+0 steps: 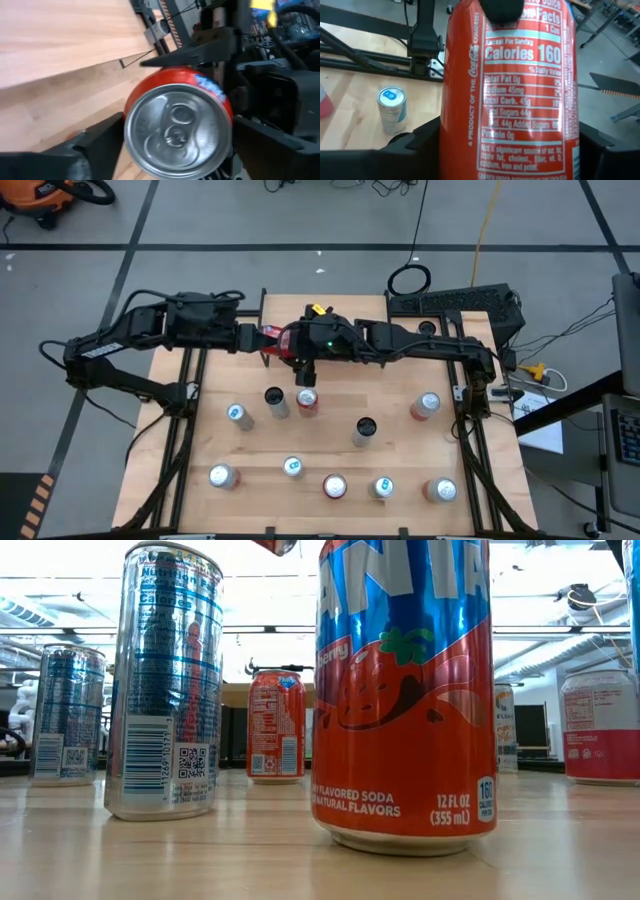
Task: Place canned beverage on shelf
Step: Put the top left orange soda can on the shelf
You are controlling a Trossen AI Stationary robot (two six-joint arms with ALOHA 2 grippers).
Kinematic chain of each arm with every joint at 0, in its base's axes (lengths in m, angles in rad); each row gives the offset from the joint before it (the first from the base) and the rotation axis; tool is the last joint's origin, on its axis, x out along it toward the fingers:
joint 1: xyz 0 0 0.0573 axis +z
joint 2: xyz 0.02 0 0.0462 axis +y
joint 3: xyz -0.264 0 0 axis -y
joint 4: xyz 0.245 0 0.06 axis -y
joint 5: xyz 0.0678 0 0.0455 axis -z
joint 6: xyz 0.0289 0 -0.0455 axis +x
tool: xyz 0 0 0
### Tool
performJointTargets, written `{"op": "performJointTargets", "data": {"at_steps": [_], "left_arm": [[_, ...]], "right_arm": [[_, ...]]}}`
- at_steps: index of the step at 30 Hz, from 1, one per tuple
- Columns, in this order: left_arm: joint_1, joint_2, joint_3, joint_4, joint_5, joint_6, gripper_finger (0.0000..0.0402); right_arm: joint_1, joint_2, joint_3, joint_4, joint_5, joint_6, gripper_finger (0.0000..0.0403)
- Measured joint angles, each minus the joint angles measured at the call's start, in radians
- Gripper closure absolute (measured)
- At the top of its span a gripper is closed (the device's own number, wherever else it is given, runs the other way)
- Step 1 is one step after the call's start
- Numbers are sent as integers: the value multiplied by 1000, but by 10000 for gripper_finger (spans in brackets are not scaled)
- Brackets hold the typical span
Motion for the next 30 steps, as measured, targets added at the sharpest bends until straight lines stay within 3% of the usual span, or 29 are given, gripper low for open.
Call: {"op": "performJointTargets", "data": {"at_steps": [3,7,11,19,24,27,30], "left_arm": [[1,0,0,8,0,7,10],[3,-11,0,17,-3,41,22],[3,-41,2,54,-43,83,24],[3,-120,2,154,-108,310,24],[3,-144,2,279,-87,625,24],[2,-147,2,400,-49,696,24],[2,-149,2,493,-30,700,24]], "right_arm": [[0,0,0,-4,-5,33,124],[1,0,0,2,-11,91,128],[-1,-10,0,-11,-88,217,128],[-11,-49,-3,7,-295,390,128],[-46,-50,-1,145,-537,517,128],[-74,-48,-1,277,-633,594,128],[-101,-48,0,374,-660,649,128]]}}
